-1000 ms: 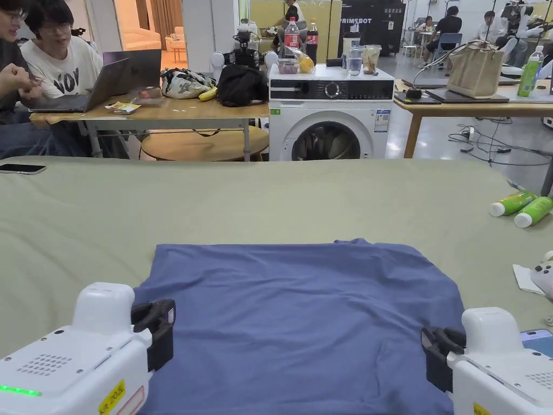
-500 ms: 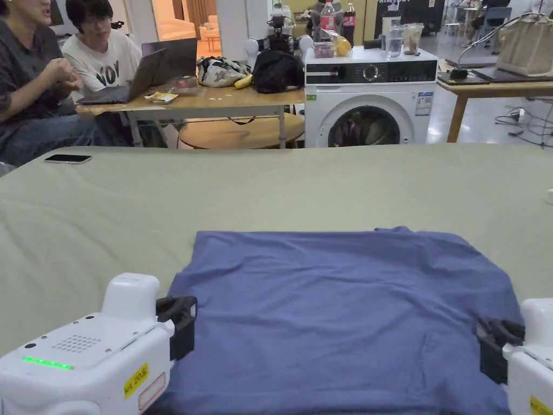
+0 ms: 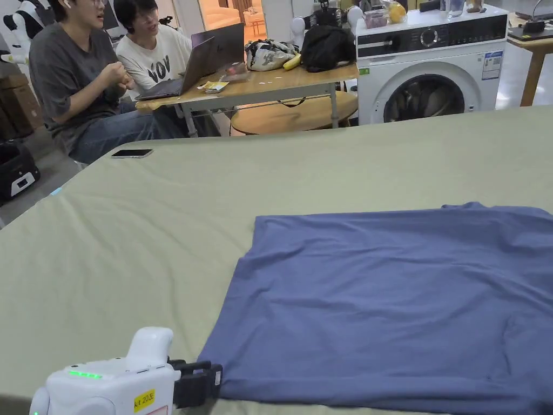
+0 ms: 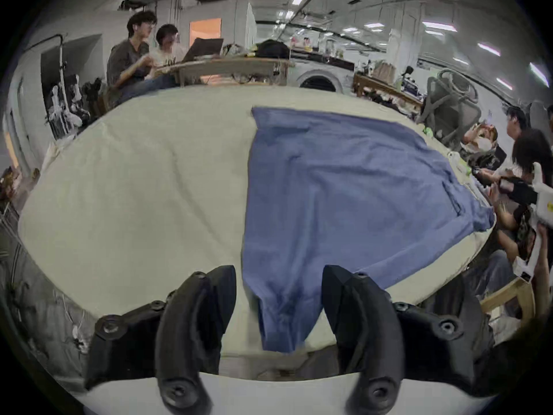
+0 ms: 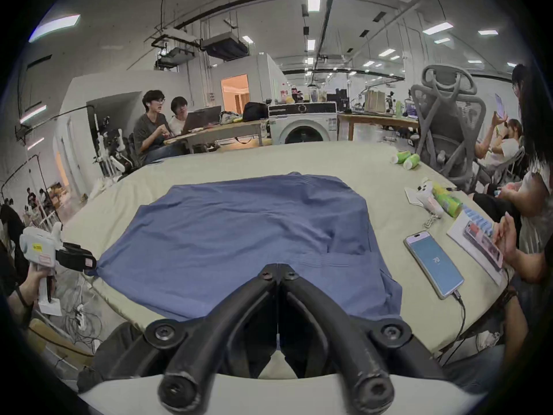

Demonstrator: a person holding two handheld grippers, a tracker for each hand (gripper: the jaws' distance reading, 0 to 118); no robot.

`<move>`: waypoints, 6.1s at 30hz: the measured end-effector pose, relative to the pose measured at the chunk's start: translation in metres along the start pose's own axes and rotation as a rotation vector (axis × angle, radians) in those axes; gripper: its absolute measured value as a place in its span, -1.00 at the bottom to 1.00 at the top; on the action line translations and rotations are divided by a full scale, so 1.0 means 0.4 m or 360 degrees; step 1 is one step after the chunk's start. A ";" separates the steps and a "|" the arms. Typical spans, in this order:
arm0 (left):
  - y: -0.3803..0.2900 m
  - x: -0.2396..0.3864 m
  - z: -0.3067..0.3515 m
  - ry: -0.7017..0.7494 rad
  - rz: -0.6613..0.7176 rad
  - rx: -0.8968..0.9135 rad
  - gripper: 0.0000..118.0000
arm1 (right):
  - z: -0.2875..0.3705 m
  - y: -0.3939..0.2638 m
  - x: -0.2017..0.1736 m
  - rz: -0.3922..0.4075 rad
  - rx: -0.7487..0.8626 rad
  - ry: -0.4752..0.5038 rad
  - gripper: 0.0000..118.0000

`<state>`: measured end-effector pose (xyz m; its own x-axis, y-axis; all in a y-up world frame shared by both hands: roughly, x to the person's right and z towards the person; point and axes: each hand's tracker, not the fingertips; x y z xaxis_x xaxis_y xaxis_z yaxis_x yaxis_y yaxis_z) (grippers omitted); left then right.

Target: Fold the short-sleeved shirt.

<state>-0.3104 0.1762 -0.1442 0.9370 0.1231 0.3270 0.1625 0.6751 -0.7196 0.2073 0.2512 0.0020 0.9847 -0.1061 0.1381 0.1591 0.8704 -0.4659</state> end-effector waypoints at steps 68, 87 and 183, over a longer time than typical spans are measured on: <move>0.443 0.079 -0.203 -0.0030 0.0113 0.0361 0.41 | -0.422 0.184 0.297 -0.0137 -0.0220 -0.0182 0.45; 0.365 0.128 -0.054 -0.0131 0.0095 0.0466 -1.00 | -0.303 0.176 0.088 0.0026 -0.0113 -0.0003 -1.00; 0.448 0.034 -0.162 -0.0100 0.0137 0.0210 -0.57 | -0.289 0.105 -0.013 0.0088 -0.0141 0.0117 -1.00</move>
<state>-0.2486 0.2516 -0.3084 0.9238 0.2272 0.3082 0.0363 0.7494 -0.6611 0.2169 0.2327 -0.1194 0.9942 -0.0968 0.0473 0.1069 0.8303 -0.5470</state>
